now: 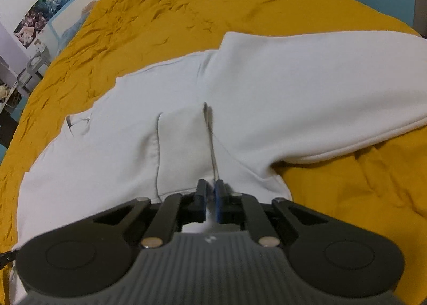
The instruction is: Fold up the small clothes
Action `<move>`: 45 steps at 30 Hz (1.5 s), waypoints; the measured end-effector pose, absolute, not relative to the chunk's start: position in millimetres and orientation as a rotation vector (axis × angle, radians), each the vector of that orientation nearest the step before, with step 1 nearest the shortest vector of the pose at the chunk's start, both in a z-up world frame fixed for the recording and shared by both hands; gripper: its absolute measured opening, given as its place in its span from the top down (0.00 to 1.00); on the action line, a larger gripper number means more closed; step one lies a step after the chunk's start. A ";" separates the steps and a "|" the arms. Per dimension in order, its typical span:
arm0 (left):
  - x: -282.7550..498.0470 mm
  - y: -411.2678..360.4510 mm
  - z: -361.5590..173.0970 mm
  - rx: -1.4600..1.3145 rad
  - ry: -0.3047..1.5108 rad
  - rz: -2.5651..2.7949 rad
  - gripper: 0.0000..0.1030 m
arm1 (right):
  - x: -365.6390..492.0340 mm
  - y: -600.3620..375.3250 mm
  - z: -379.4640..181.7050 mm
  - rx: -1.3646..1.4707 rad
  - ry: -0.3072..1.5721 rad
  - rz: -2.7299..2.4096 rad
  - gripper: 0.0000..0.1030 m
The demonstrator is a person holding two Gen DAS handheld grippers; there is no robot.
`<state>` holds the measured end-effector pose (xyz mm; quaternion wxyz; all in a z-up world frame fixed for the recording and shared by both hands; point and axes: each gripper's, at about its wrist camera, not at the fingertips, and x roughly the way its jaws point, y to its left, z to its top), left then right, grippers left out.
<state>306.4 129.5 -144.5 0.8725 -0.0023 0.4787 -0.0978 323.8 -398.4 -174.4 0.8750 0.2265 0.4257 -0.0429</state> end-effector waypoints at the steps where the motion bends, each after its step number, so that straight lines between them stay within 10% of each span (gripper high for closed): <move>1: 305.7 130.8 -142.1 -0.020 1.004 -0.201 0.83 | 323.7 -398.6 -171.1 0.465 0.891 -0.085 0.98; 18: 290.5 107.2 -64.3 -0.021 0.882 -0.091 0.64 | 248.5 -543.2 -104.4 0.528 0.907 -0.193 0.55; 39: 311.5 80.5 -110.5 0.027 1.028 0.063 0.64 | 189.4 -833.0 -175.2 0.986 0.855 -0.661 0.57; 45: 315.7 69.3 -112.4 0.068 1.027 0.032 0.64 | 203.3 -829.5 -176.7 0.927 0.813 -0.658 0.95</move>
